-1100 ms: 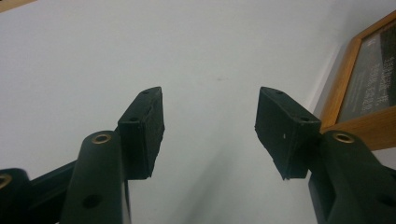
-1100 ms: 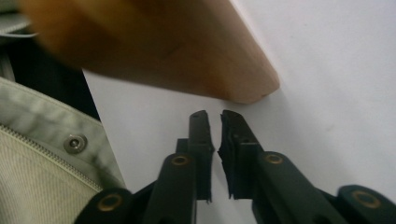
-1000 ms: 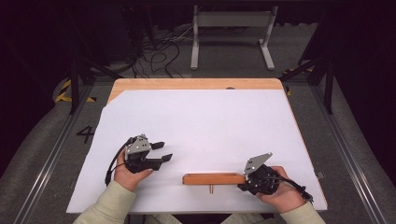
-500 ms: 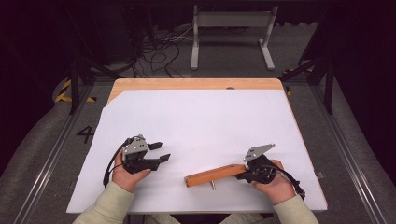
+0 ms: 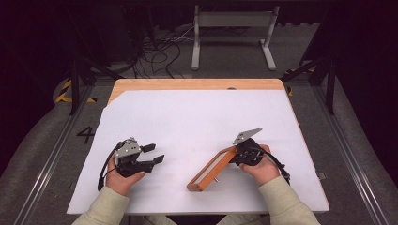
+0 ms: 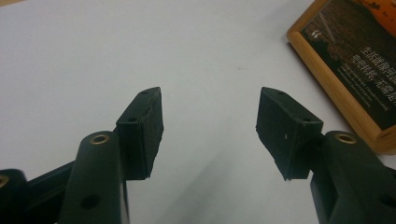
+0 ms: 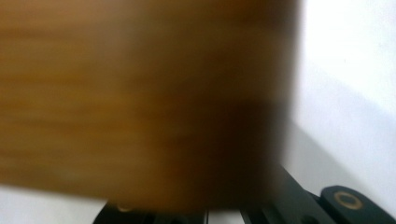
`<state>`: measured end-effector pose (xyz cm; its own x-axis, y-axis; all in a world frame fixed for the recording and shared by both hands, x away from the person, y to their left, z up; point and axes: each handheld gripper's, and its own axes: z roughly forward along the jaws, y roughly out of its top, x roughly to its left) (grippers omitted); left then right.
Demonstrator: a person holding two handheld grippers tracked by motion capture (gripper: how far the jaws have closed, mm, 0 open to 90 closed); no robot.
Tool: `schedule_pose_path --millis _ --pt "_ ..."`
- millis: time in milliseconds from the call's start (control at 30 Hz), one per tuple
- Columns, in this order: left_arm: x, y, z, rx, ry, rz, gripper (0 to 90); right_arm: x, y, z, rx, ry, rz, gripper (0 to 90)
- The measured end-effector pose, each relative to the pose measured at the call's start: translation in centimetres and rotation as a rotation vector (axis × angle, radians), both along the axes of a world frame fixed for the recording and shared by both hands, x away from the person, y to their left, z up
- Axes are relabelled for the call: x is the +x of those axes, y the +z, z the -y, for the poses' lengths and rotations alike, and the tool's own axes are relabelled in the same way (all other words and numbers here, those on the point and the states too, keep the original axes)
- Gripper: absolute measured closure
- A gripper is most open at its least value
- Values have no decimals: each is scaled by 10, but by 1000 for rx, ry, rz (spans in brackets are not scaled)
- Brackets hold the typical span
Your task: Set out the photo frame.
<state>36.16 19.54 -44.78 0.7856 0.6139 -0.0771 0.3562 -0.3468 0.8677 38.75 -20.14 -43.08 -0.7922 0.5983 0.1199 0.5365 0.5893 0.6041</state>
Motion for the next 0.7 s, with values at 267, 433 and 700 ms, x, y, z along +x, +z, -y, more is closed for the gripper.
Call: schedule_pose_path --millis 267,433,700 --pt "-3 0 -5 0 16 1 418 23 2 -25 16 18 -6 900" --pt "-3 -1 -7 1 22 5 418 33 4 -39 41 42 -2 900" --pt "-4 -1 -11 -5 27 0 418 47 5 -70 45 124 4 900"
